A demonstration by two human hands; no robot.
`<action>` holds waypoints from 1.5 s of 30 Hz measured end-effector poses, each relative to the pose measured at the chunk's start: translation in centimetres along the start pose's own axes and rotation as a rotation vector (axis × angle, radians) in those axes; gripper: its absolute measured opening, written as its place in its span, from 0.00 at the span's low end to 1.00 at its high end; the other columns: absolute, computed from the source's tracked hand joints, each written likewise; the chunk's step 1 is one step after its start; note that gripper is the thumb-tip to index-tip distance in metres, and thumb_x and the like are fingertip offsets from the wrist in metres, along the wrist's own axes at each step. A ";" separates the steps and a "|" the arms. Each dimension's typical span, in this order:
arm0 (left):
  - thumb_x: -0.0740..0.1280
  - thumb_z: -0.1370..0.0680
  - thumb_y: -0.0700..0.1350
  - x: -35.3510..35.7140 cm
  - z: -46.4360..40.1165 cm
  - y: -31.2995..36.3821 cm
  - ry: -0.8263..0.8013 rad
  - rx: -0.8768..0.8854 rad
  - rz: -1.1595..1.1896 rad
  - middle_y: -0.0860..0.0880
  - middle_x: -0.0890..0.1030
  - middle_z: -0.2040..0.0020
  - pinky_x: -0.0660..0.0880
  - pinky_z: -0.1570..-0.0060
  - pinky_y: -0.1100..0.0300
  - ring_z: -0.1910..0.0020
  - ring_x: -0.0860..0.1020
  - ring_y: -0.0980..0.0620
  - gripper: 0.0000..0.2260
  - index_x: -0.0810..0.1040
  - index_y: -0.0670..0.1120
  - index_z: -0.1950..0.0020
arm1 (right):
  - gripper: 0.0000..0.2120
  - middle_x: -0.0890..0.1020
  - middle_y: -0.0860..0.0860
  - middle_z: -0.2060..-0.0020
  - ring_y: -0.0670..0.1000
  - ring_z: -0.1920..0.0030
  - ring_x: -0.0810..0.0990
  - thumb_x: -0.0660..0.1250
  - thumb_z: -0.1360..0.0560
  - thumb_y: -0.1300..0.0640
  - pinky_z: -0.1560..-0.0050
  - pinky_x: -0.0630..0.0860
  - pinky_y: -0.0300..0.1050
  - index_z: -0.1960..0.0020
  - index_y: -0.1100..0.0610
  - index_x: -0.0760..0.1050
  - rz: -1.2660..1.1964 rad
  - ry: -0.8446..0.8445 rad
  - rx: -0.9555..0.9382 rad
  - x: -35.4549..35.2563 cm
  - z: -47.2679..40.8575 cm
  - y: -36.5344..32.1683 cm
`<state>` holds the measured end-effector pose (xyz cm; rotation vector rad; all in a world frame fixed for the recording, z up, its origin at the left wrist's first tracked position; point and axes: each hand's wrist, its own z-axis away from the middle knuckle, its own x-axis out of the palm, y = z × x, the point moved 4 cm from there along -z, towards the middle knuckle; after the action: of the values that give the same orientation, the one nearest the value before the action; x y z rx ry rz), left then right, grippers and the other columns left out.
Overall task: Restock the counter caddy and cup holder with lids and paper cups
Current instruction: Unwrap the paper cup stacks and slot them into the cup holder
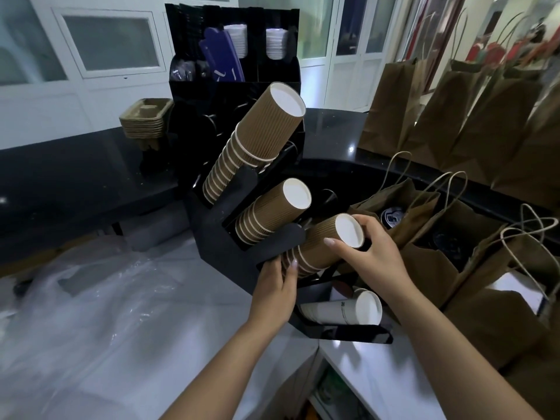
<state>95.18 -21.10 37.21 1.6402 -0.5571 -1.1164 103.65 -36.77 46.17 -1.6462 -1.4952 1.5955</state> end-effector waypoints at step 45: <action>0.52 0.21 0.66 -11.6 14.7 -3.9 0.270 -0.127 -0.182 0.54 0.74 0.32 0.69 0.32 0.52 0.33 0.70 0.55 0.27 0.72 0.53 0.30 | 0.17 0.78 0.40 0.43 0.39 0.40 0.74 0.66 0.25 0.44 0.41 0.69 0.33 0.38 0.47 0.74 -0.115 -0.368 -0.229 11.3 14.5 -9.0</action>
<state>76.37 -17.66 37.61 1.7190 -0.1615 -1.0160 84.58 -29.39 44.81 -1.3971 -1.9840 1.7883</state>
